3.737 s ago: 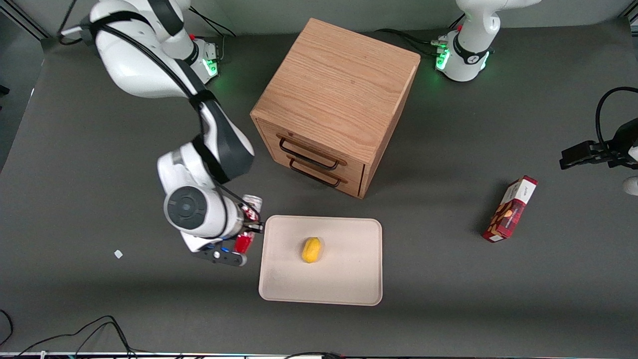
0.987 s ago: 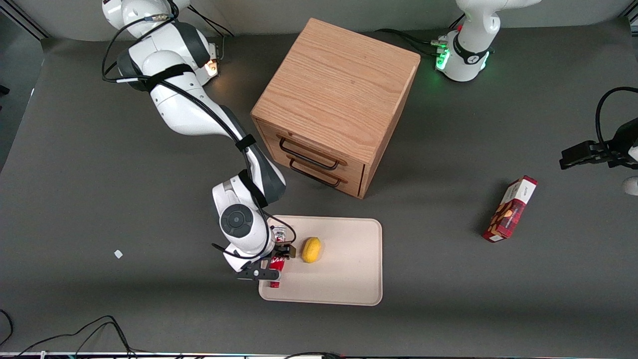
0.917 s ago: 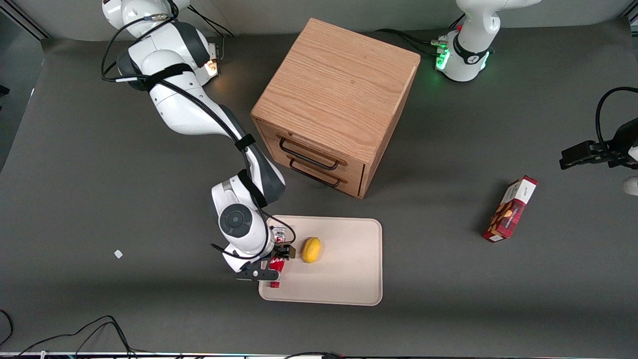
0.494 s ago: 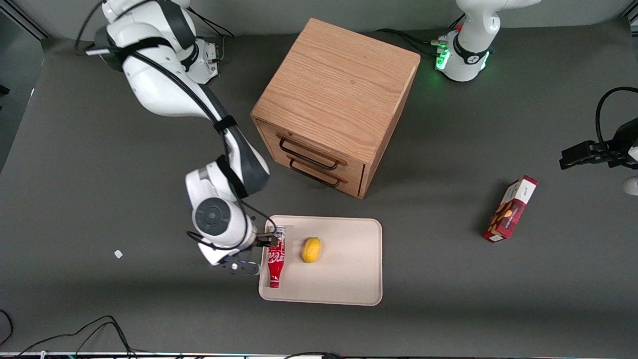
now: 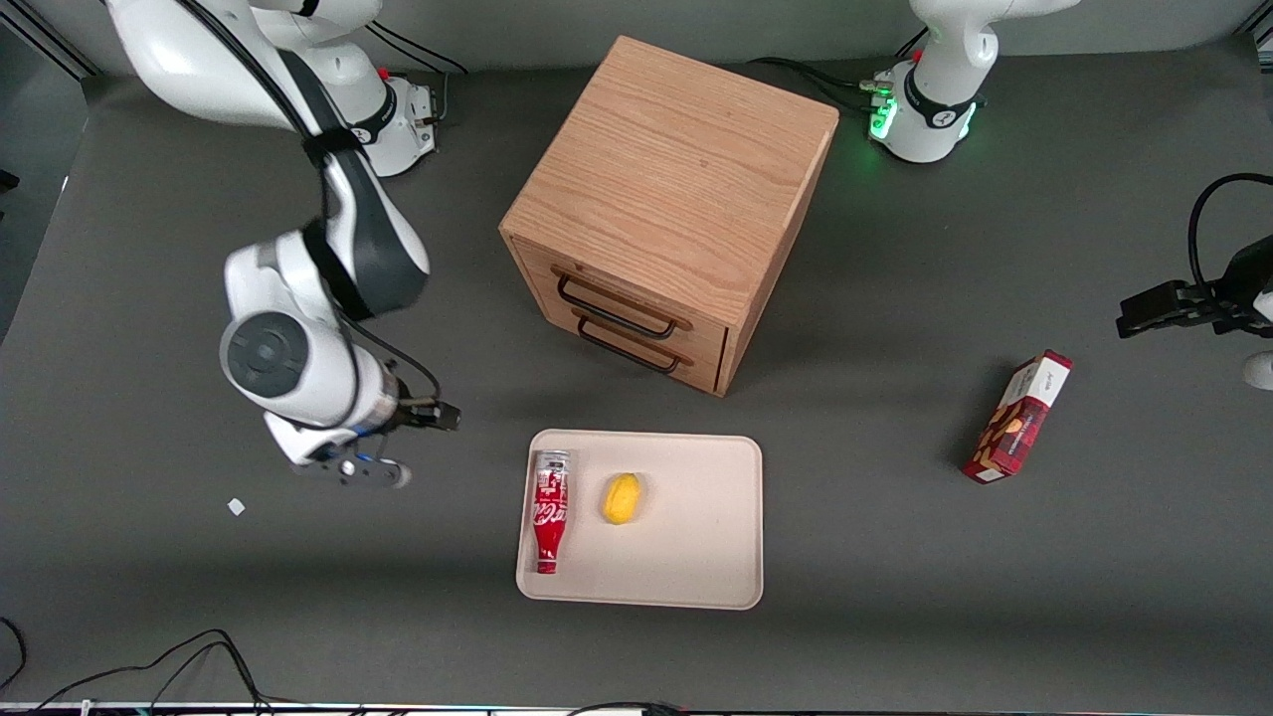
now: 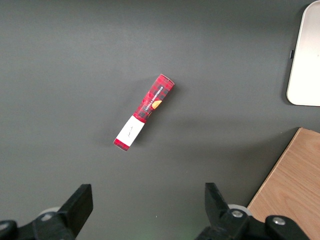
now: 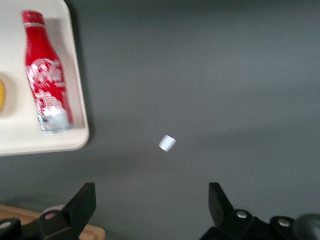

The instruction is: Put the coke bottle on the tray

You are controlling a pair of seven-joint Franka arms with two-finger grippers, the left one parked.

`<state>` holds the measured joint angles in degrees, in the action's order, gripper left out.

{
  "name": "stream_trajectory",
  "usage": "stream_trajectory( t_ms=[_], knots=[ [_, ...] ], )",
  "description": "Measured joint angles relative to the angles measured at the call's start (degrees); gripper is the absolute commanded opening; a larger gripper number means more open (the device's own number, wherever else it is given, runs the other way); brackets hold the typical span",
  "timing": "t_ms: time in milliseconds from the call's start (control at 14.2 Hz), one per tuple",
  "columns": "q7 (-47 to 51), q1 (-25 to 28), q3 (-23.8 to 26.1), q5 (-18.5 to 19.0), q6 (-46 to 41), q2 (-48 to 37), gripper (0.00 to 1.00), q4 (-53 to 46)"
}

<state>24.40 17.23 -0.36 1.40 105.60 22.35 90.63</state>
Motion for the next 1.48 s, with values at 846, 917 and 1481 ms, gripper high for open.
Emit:
stream_trajectory(
  t_ms=[846,917,1481],
  knots=[
    [-18.22,-4.35,-5.02,-2.80,-7.68,-30.80,1.00,20.06],
    [-21.25,-4.31,-6.89,-2.96,-8.97,-32.16,1.00,20.22],
    [-19.82,-7.03,-4.79,-3.07,-9.84,-32.73,1.00,19.99]
  ],
)
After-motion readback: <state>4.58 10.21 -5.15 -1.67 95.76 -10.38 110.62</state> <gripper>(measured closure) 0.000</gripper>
